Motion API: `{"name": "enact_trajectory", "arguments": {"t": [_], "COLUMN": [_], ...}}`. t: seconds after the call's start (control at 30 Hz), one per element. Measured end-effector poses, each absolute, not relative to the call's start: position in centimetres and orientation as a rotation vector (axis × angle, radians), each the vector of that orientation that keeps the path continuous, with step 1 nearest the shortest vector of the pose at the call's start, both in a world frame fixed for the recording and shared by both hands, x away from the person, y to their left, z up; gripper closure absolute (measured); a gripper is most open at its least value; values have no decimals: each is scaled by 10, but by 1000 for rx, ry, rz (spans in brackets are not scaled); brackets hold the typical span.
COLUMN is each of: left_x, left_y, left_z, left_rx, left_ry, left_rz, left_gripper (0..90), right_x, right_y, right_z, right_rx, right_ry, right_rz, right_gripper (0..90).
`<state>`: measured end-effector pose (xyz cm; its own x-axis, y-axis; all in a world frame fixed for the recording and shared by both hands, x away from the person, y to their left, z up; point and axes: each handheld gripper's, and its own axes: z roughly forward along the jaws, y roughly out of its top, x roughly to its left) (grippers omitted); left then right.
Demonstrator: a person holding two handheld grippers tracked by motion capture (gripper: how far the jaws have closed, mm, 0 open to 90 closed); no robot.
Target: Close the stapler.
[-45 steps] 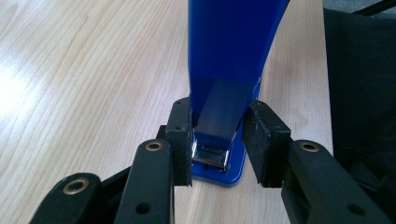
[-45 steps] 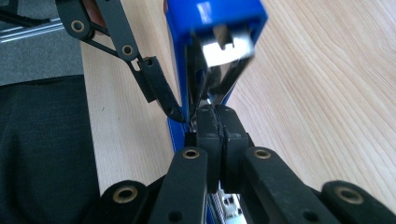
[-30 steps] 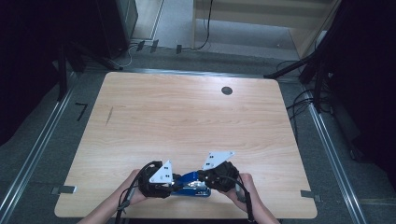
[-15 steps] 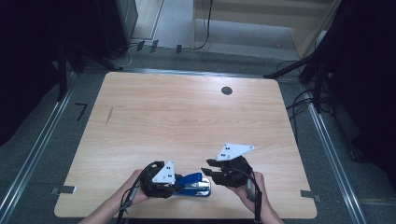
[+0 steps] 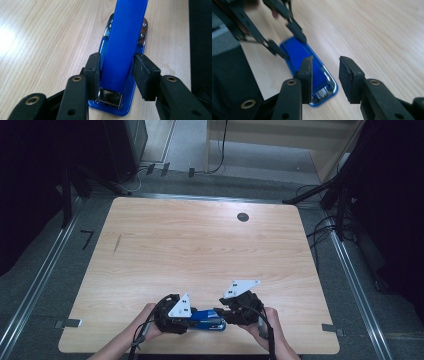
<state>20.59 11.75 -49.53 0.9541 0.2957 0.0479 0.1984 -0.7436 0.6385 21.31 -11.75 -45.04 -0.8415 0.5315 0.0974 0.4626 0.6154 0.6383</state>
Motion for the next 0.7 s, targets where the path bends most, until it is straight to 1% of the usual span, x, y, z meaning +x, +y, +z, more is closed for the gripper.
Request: {"name": "enact_trajectory", "arguments": {"t": [0.17, 0.27, 0.47, 0.5, 0.6, 0.63, 0.7], "left_x": [208, 210, 212, 212, 213, 213, 213], "left_y": [122, 124, 132, 134, 138, 140, 142], "left_z": [-494, -495, -492, -491, -489, -488, -487], "left_rx": [2410, 2411, 2405, 2406, 2387, 2381, 2372], "left_ry": [402, 427, 480, 489, 522, 529, 536], "left_rz": [195, 207, 234, 241, 262, 267, 272], "left_gripper": [442, 365, 257, 218, 181, 181, 184], "right_x": [216, 217, 217, 217, 216, 216, 215], "right_y": [-121, -121, -122, -122, -121, -121, -120], "right_z": [-465, -464, -465, -466, -466, -466, -466], "right_rx": [868, 864, 888, 886, 899, 896, 867], "right_ry": [2767, 2768, 2775, 2780, 2780, 2779, 2790], "right_rz": [974, 967, 973, 976, 970, 965, 975], "right_gripper": [664, 664, 656, 656, 658, 678, 750]}}
